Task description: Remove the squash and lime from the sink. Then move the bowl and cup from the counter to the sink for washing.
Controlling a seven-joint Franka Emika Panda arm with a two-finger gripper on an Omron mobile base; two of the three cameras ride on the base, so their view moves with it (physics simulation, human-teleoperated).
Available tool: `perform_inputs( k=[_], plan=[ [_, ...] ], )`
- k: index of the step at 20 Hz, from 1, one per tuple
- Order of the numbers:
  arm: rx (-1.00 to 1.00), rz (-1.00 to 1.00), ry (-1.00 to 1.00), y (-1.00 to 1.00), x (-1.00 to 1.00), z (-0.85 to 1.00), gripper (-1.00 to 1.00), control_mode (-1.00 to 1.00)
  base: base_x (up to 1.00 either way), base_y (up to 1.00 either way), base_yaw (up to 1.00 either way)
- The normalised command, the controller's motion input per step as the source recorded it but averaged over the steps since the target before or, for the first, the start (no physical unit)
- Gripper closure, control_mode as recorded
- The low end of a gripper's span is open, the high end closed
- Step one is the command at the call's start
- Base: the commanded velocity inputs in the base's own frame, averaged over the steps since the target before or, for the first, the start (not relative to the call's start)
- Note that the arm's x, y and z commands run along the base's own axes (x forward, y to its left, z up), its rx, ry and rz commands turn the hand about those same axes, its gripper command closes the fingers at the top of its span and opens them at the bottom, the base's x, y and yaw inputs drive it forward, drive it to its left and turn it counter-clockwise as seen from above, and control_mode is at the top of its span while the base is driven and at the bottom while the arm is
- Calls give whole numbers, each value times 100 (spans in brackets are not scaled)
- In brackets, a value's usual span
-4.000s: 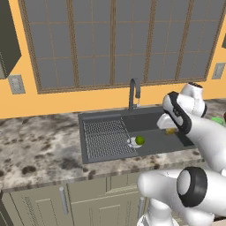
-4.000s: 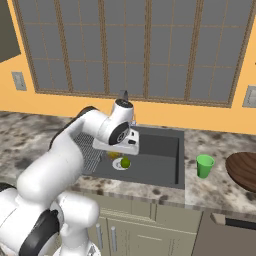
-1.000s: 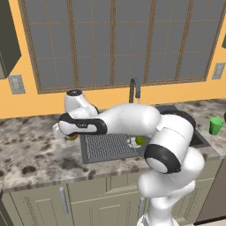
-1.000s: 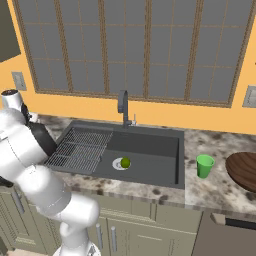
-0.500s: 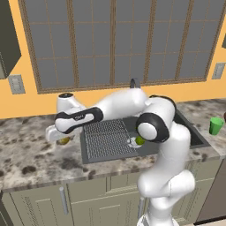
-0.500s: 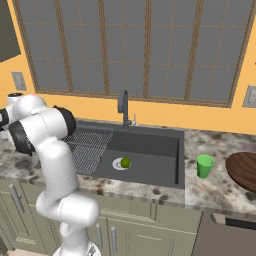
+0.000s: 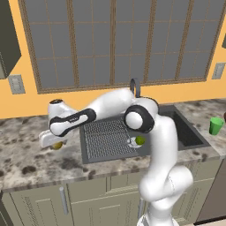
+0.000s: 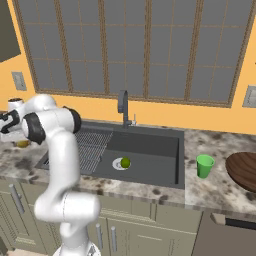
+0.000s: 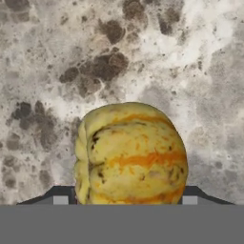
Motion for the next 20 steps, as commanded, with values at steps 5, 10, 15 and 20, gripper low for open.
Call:
perform_inputs(
  k=[5, 10, 15, 20],
  plan=[
    [-4, 0, 1, 18, 16, -36, 100, -100, 0, 0, 0],
    [-5, 0, 7, 5, 10, -33, 100, -100, 0, 0, 0],
    [-3, 0, 8, 0, 7, -32, 100, -100, 0, 0, 0],
    [-1, 0, 6, -3, -2, -28, -100, -100, 0, 0, 0]
  ],
)
